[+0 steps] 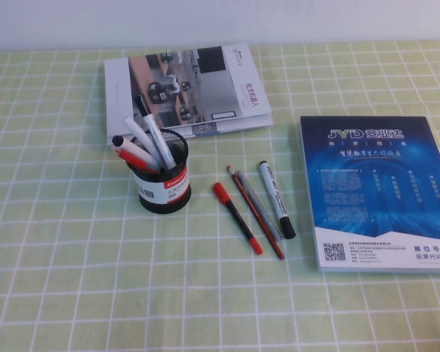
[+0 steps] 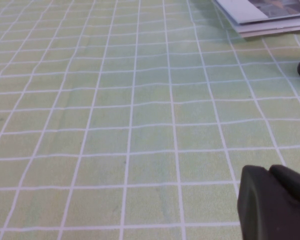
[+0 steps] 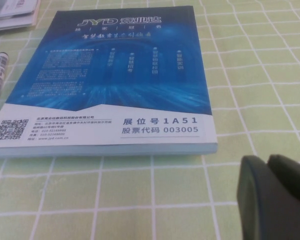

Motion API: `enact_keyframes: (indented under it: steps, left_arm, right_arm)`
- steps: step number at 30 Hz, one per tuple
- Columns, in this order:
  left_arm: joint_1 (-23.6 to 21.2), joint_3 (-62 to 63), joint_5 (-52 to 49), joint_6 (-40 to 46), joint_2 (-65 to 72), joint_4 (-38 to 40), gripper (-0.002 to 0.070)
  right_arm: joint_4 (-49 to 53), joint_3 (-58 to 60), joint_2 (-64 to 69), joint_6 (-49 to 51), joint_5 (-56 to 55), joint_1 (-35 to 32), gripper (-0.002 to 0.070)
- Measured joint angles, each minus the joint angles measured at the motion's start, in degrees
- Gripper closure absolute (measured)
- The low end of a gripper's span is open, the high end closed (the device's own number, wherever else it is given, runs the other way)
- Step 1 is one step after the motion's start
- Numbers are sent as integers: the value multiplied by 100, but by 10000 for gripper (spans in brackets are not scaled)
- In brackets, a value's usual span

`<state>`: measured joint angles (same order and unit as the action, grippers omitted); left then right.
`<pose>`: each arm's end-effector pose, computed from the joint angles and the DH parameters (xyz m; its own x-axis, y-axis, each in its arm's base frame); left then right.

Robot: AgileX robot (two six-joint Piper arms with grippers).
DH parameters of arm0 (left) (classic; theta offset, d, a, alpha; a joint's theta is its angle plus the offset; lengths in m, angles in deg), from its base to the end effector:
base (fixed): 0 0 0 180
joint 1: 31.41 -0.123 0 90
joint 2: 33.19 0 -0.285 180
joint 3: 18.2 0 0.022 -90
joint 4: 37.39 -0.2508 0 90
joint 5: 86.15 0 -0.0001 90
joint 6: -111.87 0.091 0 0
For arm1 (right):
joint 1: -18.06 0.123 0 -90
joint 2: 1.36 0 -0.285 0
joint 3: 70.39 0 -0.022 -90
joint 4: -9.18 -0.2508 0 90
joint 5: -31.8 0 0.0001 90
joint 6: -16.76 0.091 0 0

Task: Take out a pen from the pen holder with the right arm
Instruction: 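Take a marker out of the pen holder and lay it on the table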

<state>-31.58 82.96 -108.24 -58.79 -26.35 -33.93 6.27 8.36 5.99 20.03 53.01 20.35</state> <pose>0.0521 -0.0019 0.1700 -0.3009 0.1059 -0.9478 0.0511 0.9942 0.0949 0.0528 0.0038 0.1713 -0.3013 0.0923 -0.9491 -0.0262 0.9941 0.1050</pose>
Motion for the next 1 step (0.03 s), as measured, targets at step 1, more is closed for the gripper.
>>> enact_keyframes:
  steps: [1]
  left_arm:
    - [0, 0, 0, 0, 0, 0, 680]
  right_arm:
    - [0, 0, 0, 0, 0, 0, 688]
